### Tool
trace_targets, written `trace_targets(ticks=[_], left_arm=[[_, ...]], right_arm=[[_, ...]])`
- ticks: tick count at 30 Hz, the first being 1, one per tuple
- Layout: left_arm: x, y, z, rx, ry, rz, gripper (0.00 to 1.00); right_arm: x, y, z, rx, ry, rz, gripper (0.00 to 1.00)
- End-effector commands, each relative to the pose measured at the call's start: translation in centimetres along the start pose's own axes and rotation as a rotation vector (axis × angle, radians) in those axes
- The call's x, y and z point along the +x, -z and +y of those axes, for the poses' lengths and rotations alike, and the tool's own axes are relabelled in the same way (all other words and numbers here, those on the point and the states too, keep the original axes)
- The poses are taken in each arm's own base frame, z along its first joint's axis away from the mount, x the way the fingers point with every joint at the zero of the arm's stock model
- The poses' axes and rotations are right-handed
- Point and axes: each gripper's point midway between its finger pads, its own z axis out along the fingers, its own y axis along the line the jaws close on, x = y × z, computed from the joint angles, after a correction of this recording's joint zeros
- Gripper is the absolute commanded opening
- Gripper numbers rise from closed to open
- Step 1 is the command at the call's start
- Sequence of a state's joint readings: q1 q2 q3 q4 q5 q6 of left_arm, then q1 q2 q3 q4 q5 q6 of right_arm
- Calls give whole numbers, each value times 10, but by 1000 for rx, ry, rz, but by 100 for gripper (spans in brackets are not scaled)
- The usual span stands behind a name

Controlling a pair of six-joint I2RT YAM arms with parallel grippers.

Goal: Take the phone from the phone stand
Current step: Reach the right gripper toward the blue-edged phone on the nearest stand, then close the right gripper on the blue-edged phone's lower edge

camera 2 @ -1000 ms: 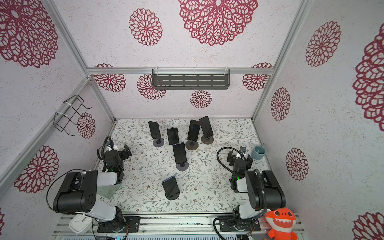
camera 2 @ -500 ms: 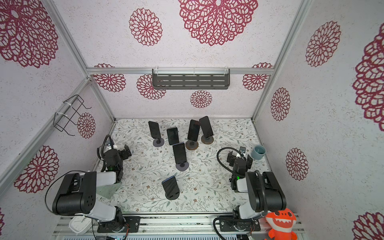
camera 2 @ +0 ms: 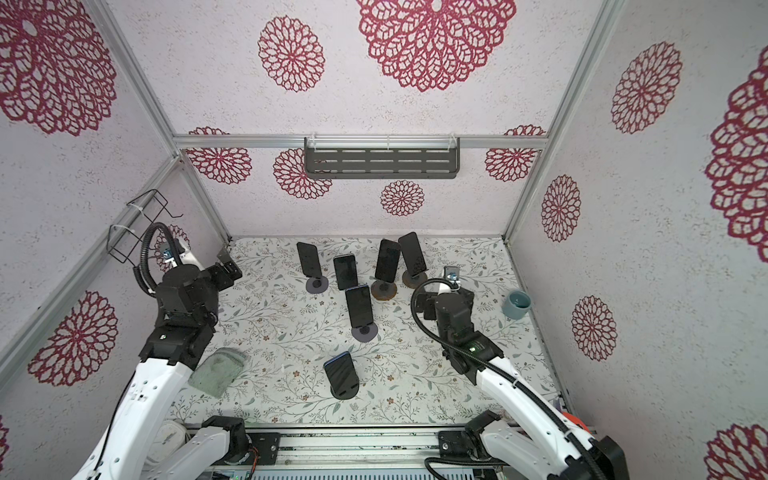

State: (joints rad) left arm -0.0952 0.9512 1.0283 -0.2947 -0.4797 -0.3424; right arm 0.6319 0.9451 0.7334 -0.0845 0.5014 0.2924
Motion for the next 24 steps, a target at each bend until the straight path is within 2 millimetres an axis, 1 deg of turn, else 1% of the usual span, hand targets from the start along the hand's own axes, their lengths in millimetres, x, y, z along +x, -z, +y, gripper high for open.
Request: trace_targets(ticks=[1, 3, 5, 6, 8, 10, 12, 14, 18, 20, 22, 24], left_arm=[[53, 2, -5, 49, -112, 259, 98], [53, 1, -13, 92, -128, 268, 98], [56, 0, -16, 102, -168, 290, 98], [57, -1, -15, 102, -189, 301, 98], [63, -2, -11, 86, -231, 309, 98], [67, -5, -7, 86, -226, 303, 98], [68, -4, -7, 109, -188, 306, 98], [63, -5, -4, 115, -167, 290, 98], [61, -7, 0, 115, -141, 284, 98], [61, -8, 1, 118, -134, 284, 98], [61, -8, 2, 117, -128, 285, 98], [60, -8, 4, 113, -121, 281, 98]], right_arm=[[27, 29, 40, -92, 34, 145, 99], [28, 44, 79, -192, 85, 159, 99], [34, 61, 122, -305, 142, 172, 99], [39, 68, 139, -344, 171, 177, 99], [48, 82, 167, -399, 204, 178, 99], [57, 93, 187, -445, 216, 174, 99], [64, 101, 199, -483, 215, 155, 99], [65, 109, 208, -529, 197, 122, 99], [62, 117, 207, -538, 188, 85, 99], [59, 123, 210, -574, 180, 78, 99], [63, 127, 215, -605, 185, 80, 99], [70, 127, 220, -619, 204, 91, 99]])
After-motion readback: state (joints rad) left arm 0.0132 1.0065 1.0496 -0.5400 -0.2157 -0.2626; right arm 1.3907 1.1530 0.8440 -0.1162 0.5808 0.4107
